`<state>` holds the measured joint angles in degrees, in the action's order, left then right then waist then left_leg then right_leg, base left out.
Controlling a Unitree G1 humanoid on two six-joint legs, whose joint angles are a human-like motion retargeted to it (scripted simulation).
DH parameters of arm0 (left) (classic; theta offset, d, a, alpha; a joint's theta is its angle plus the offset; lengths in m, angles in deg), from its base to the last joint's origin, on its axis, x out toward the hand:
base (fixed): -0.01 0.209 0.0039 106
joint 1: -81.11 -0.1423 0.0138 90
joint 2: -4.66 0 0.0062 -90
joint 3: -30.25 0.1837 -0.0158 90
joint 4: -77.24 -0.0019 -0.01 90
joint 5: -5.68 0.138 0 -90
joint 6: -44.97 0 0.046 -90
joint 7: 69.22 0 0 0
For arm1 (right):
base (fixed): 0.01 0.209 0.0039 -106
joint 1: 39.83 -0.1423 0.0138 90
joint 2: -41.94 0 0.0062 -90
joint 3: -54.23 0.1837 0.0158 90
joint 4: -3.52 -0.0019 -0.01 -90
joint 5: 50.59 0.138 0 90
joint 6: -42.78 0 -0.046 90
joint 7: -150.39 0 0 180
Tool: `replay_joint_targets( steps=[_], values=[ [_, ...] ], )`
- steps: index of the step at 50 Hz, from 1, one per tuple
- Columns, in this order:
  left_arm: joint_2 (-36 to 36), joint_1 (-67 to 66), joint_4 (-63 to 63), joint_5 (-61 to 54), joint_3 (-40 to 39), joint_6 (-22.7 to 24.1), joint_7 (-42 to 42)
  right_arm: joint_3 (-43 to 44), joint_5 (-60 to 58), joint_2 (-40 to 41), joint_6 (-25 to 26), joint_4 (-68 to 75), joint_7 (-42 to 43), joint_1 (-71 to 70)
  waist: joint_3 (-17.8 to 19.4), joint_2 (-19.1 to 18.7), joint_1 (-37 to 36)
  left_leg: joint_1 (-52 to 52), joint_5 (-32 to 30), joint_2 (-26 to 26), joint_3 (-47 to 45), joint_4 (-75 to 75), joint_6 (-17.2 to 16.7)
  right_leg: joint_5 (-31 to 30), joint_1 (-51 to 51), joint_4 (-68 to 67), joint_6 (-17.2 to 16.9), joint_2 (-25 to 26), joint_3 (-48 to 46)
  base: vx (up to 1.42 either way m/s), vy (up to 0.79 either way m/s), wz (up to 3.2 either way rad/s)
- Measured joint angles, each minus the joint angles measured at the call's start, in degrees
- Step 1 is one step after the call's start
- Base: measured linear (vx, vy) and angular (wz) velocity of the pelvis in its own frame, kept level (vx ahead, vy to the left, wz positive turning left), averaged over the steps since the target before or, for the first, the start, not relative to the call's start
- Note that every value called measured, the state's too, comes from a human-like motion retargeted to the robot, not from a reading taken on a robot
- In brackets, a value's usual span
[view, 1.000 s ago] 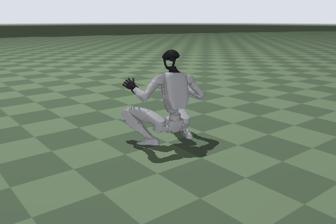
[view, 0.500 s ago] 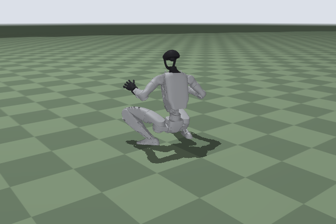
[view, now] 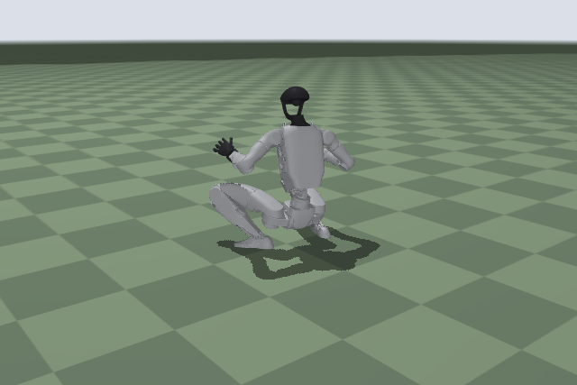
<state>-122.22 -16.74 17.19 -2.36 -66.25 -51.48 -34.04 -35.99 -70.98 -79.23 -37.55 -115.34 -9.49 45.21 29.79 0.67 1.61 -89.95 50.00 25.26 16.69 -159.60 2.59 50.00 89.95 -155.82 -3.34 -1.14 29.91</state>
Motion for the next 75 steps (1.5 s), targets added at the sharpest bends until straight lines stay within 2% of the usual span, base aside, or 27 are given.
replay_joint_targets(
  steps=[16, 18, 22, 25, 28, 30, 33, 35, 38, 40, 43, 45, 50, 52, 55, 60, 63, 67, 75],
  values=[
    [-2.95, -3.46, 0.98, 0.26, -2.73, 0.51, 0.90, 0.89, -0.04, 1.02, 0.00, -1.39, -0.73, -0.82, 0.00, 0.53, 0.35, 0.00, 0.00, 1.48, -1.35, 2.26, -0.44, 0.00, 0.00, 2.97, 1.13, -2.35, -2.80, 0.00, 0.00, 0.00],
    [-2.66, -5.58, 0.94, 0.53, -3.83, 1.12, 1.96, 2.29, -0.34, 1.28, -0.51, -2.08, -0.25, -0.30, 0.00, -0.31, 0.31, 0.00, -0.01, 2.00, -2.28, 3.97, -0.47, 0.00, 0.00, 5.05, 2.19, -3.78, -4.56, 0.00, 0.00, 0.00],
    [0.54, -8.88, -0.05, 4.55, -5.74, 2.11, 4.32, 6.19, -2.30, 1.94, -2.10, -3.20, 2.24, 1.91, 0.00, -3.45, -1.22, 0.00, -0.06, 4.19, -5.23, 10.58, -0.02, 0.00, 0.00, 12.78, 6.62, -7.51, -11.33, 0.04, 0.00, -0.07],
    [6.40, -4.65, -2.68, 10.91, -1.31, 2.82, 6.21, 6.59, -6.89, 4.86, -2.64, -0.29, 9.34, 2.42, 0.00, -6.05, -3.75, 0.00, -0.76, 5.78, -8.82, 17.98, 0.45, 0.00, 0.00, 20.54, 9.77, -9.55, -16.38, 0.14, -0.04, -0.03],
    [12.22, 9.89, -13.76, 16.89, 10.65, 4.08, 9.60, 1.09, -10.81, 8.51, -1.48, 12.07, 19.91, -4.25, 0.00, -6.67, -5.34, 0.00, -4.73, 4.53, -14.45, 28.93, 0.42, 0.00, 0.00, 29.41, 10.83, -13.40, -20.21, 0.17, -0.13, 0.65],
    [15.44, 20.00, -23.56, 20.22, 18.10, 4.30, 11.86, -2.85, -10.98, 9.72, -0.92, 20.94, 23.92, -9.87, 0.00, -6.08, -4.86, 0.00, -8.20, 1.97, -18.17, 37.16, 0.11, -0.06, 0.00, 35.24, 10.91, -16.65, -22.27, 0.14, -0.16, 1.12],
    [18.99, 33.15, -38.47, 24.22, 25.09, 2.73, 15.44, -6.99, -9.78, 10.02, -1.97, 29.25, 26.79, -17.94, 0.00, -5.94, -4.99, 0.00, -16.82, -0.68, -22.41, 53.67, -3.19, -7.94, 0.00, 51.23, 12.61, -17.19, -27.02, -0.09, -0.05, 0.46],
    [21.52, 38.94, -45.53, 26.88, 26.18, 3.64, 17.67, -6.26, -10.22, 10.79, -4.40, 30.48, 28.44, -21.19, 0.00, -5.37, -5.18, 0.01, -21.49, -1.92, -24.67, 63.66, -4.80, -13.02, 0.00, 61.41, 11.74, -17.00, -29.54, -0.08, -0.02, 0.16],
    [23.51, 42.79, -51.96, 30.28, 23.86, 3.70, 20.80, -3.42, -13.32, 10.77, -6.73, 27.82, 27.83, -23.70, 0.00, -2.52, -3.92, 3.39, -27.55, -3.60, -30.10, 78.92, -6.72, -20.20, -0.72, 76.11, 10.56, -15.99, -30.42, 0.00, 0.00, 0.00],
    [25.69, 40.26, -52.70, 33.48, 19.78, 4.02, 21.72, 0.54, -14.72, 10.16, -9.42, 24.05, 26.57, -20.91, 0.00, -2.74, -2.58, 9.29, -30.16, -5.32, -31.74, 87.64, -8.23, -23.00, -7.08, 85.21, 8.78, -16.25, -32.50, 0.04, 0.01, 0.05],
    [26.36, 33.80, -49.46, 34.96, 15.30, 4.73, 19.93, 3.92, -14.99, 8.81, -10.13, 20.89, 24.12, -15.91, 0.00, -2.67, -0.67, 20.97, -33.85, -7.87, -33.15, 101.47, -9.52, -27.14, -20.64, 100.23, 6.42, -16.07, -36.94, 0.12, 0.00, 0.08],
    [27.61, 29.09, -46.99, 34.44, 13.21, 5.72, 17.52, 5.85, -14.76, 8.58, -10.27, 19.67, 23.80, -11.54, 0.00, -3.45, 0.11, 30.03, -35.00, -8.89, -33.78, 109.02, -8.80, -29.53, -30.82, 108.20, 3.77, -15.98, -40.34, 0.19, -0.01, 0.03],
    [27.00, 20.17, -40.81, 31.07, 9.38, 9.56, 13.18, 11.42, -11.21, 8.29, -10.98, 20.07, 24.32, -2.30, -0.32, -2.70, -1.41, 58.82, -38.90, -13.71, -38.62, 134.66, -8.74, -36.28, -59.19, 134.85, -1.20, -13.43, -43.77, 0.26, -0.01, -0.23],
    [25.68, 17.68, -38.61, 30.13, 8.03, 10.89, 11.79, 13.00, -9.67, 9.86, -11.68, 20.99, 25.47, -0.36, -1.59, -2.09, -2.18, 68.57, -39.79, -15.22, -39.94, 142.67, -8.76, -37.71, -68.45, 142.03, -3.29, -12.64, -44.86, 0.29, -0.02, -0.21],
    [23.10, 14.23, -35.54, 29.33, 6.10, 11.30, 8.44, 15.79, -7.22, 10.59, -12.36, 20.73, 23.79, 2.68, -6.68, -1.79, -2.99, 78.66, -40.88, -16.82, -41.18, 151.75, -9.25, -39.11, -78.21, 150.17, -5.42, -11.47, -46.34, 0.29, -0.01, -0.10],
    [19.05, 12.67, -31.28, 28.82, 1.95, 10.59, 1.40, 19.74, -4.65, 11.70, -13.00, 19.16, 18.39, 4.10, -17.16, -1.02, -3.51, 85.79, -40.61, -17.62, -41.43, 157.16, -9.98, -39.27, -86.53, 156.71, -6.75, -10.31, -48.53, 0.21, 0.00, 0.07],
    [17.37, 13.41, -28.87, 28.83, -1.30, 9.83, -3.03, 21.74, -4.37, 10.82, -13.27, 17.49, 14.07, 3.98, -21.48, -0.66, -3.61, 87.21, -39.25, -17.49, -41.13, 156.05, -9.59, -38.29, -89.04, 157.28, -6.26, -10.34, -49.14, 0.13, 0.00, 0.09],
    [15.55, 14.73, -25.58, 28.24, -5.18, 9.23, -7.67, 23.25, -4.34, 8.42, -13.75, 15.18, 8.93, 4.19, -24.21, -0.41, -4.09, 88.05, -37.05, -16.84, -40.88, 152.24, -8.44, -36.33, -90.78, 155.31, -4.63, -10.78, -48.93, 0.09, 0.00, 0.00],
    [14.07, 12.91, -19.55, 25.14, -10.03, 9.31, -14.99, 23.76, -3.44, 6.89, -15.13, 12.45, 0.96, 6.81, -26.64, -0.50, -4.83, 90.60, -34.45, -15.59, -40.75, 148.07, -6.35, -33.20, -92.84, 150.41, -1.65, -11.08, -48.10, 0.09, 0.00, -0.04]
  ],
)
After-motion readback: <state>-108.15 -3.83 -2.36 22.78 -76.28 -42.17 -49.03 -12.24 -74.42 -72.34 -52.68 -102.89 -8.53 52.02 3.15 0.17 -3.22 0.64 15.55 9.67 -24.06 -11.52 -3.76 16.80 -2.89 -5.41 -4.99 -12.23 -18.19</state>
